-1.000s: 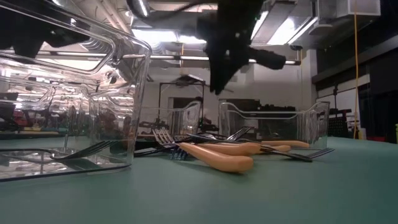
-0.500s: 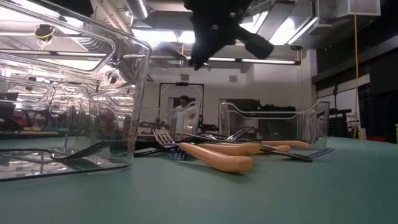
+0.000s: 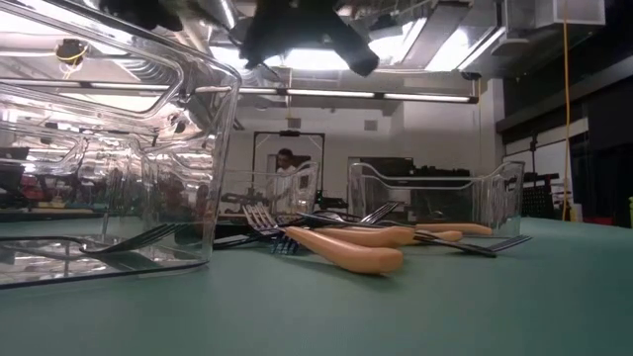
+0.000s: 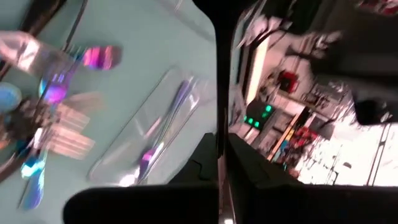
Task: Sort silverware by color (type)
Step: Put the black fork into the bottom transparent bin
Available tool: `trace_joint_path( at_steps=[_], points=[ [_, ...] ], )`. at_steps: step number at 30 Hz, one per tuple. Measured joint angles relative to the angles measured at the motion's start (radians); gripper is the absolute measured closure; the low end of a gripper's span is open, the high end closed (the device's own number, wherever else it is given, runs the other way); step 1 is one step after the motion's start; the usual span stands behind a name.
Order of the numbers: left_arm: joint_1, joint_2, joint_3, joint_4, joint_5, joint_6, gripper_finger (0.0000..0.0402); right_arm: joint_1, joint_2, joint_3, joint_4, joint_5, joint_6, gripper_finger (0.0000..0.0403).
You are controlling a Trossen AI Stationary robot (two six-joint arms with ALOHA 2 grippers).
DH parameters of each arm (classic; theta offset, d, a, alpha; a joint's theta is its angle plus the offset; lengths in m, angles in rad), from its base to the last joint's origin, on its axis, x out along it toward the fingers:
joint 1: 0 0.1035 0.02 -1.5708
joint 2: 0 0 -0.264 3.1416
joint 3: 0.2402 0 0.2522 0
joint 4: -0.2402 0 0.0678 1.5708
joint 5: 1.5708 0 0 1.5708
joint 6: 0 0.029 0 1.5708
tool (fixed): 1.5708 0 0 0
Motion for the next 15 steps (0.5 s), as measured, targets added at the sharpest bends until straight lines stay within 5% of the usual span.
trace_joint_path(
  at_steps=[15],
  points=[
    [0.092, -0.058, 0.0, -0.001, 0.007, -0.224, 0.0305, 0.0, 0.0, 0.0, 0.165, -0.237, -0.063, 0.0402]
  ],
)
